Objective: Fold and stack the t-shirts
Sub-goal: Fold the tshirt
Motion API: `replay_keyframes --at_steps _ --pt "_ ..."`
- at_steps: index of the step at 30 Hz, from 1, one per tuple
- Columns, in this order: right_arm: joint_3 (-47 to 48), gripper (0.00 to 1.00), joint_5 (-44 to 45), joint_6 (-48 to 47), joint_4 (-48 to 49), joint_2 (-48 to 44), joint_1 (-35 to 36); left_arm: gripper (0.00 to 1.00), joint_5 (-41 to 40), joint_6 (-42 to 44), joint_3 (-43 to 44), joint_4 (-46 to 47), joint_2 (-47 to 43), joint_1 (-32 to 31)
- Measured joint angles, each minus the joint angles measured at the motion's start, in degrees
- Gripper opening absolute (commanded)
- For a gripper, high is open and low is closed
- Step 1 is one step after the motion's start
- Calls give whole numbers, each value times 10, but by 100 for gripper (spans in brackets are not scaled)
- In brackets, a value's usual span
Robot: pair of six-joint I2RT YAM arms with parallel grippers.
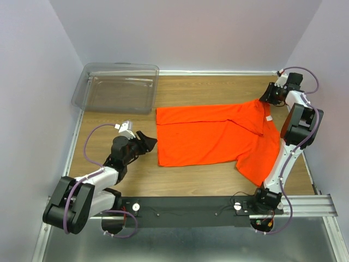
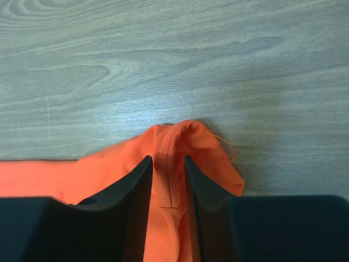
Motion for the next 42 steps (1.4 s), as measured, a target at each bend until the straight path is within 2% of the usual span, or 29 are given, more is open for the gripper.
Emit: replay_keyframes --at_steps 3,4,10,15,24,31,42 --pt "0 20 0 3 0 2 0 62 0 0 0 0 0 0" --pt "0 11 0 3 -1 2 0 61 0 0 0 0 0 0" --pt "-7 1 10 -2 0 -1 0 61 0 5 32 -7 1 0" --pt "-34 1 34 -12 0 -19 -2 57 0 26 114 -8 48 0" --pt "-42 1 43 -20 0 -28 -7 41 2 49 331 -21 259 -12" --pt "-50 1 43 -21 1 -32 -10 36 -38 68 474 -120 389 -49" --pt "-66 1 49 -21 16 -54 -13 35 -124 89 577 -242 482 -59"
